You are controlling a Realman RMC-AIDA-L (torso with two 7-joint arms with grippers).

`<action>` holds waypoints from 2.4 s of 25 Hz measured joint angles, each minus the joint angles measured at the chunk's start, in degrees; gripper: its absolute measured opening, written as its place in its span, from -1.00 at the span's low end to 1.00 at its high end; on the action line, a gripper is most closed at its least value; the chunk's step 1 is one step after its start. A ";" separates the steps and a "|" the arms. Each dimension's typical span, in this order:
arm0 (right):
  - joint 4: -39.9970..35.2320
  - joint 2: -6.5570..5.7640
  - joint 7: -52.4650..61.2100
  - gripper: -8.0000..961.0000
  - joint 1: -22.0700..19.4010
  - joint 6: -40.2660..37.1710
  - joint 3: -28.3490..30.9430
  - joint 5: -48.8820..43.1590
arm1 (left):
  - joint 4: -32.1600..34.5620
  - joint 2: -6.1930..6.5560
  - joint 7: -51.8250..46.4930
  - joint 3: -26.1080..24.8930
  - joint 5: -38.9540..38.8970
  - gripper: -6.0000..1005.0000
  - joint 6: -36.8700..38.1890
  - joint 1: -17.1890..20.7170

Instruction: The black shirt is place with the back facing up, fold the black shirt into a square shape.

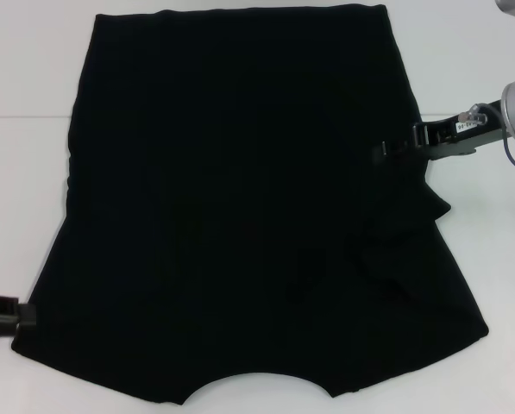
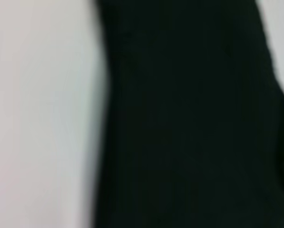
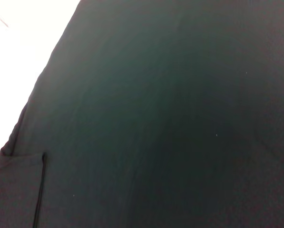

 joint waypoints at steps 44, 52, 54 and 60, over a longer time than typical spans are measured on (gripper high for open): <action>0.00 -0.41 -0.28 0.24 -2.79 -0.42 0.00 0.10 | -7.31 -1.77 -3.00 2.34 3.19 -0.20 -12.03 -2.54; -0.07 -0.57 -0.56 0.24 -3.20 -0.43 0.01 0.15 | -7.20 -1.88 -2.85 2.45 3.15 -0.33 -12.06 -2.47; -0.08 -0.65 -0.57 0.24 -3.30 -0.47 0.06 0.17 | -7.32 -1.87 -2.56 2.50 3.13 -0.50 -12.03 -2.69; -0.11 -1.08 -0.69 0.24 -4.29 -0.57 0.86 0.20 | -8.54 -1.33 2.12 1.93 -2.25 -0.88 -8.81 -2.79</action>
